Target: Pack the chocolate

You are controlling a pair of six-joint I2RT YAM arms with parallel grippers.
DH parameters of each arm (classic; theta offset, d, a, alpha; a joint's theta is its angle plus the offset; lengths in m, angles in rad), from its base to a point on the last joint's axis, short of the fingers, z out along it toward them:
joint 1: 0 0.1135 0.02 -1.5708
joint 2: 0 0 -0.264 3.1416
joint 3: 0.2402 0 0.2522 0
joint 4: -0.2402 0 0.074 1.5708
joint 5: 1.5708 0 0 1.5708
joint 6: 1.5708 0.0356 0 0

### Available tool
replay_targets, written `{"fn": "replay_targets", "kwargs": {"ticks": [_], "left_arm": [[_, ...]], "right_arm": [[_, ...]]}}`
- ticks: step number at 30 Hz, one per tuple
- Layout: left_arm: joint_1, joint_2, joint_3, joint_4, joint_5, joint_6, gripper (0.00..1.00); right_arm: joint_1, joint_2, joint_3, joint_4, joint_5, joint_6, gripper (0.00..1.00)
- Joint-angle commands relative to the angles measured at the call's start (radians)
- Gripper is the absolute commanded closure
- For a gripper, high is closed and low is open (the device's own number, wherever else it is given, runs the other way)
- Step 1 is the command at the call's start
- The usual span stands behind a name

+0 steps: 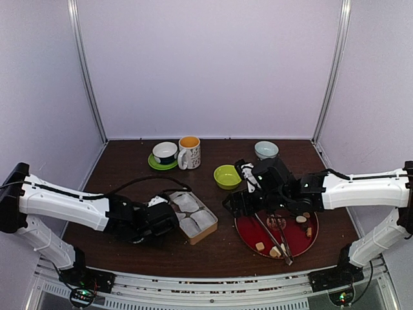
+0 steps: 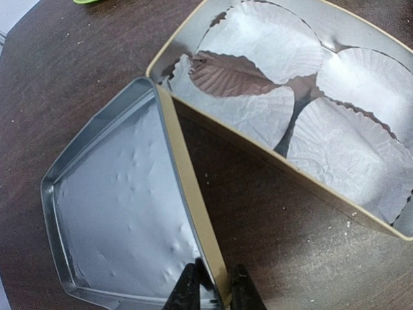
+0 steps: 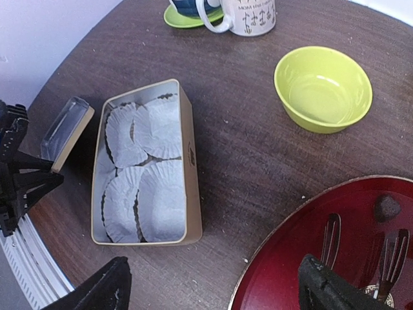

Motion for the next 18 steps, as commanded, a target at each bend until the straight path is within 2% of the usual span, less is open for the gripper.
{"fn": "replay_targets", "kwargs": {"ticks": [1,5,10,16,18], "left_arm": [[-0.002,0.049,-0.020,0.147,0.123,-0.047,0.86],[-0.001,0.088,-0.008,0.146,0.128,-0.048,0.85],[-0.002,0.111,-0.008,0.167,0.139,-0.039,0.84],[-0.002,0.072,-0.007,0.166,0.135,-0.031,0.76],[-0.001,0.034,-0.014,0.172,0.129,-0.031,0.70]], "right_arm": [[0.004,0.059,0.051,-0.053,-0.010,0.020,0.11],[0.008,0.122,0.077,-0.038,-0.068,0.030,0.12],[0.025,0.205,0.136,-0.057,-0.042,0.053,0.18],[0.035,0.297,0.209,-0.076,-0.027,0.050,0.32],[0.040,0.327,0.238,-0.086,-0.021,0.045,0.37]]}}
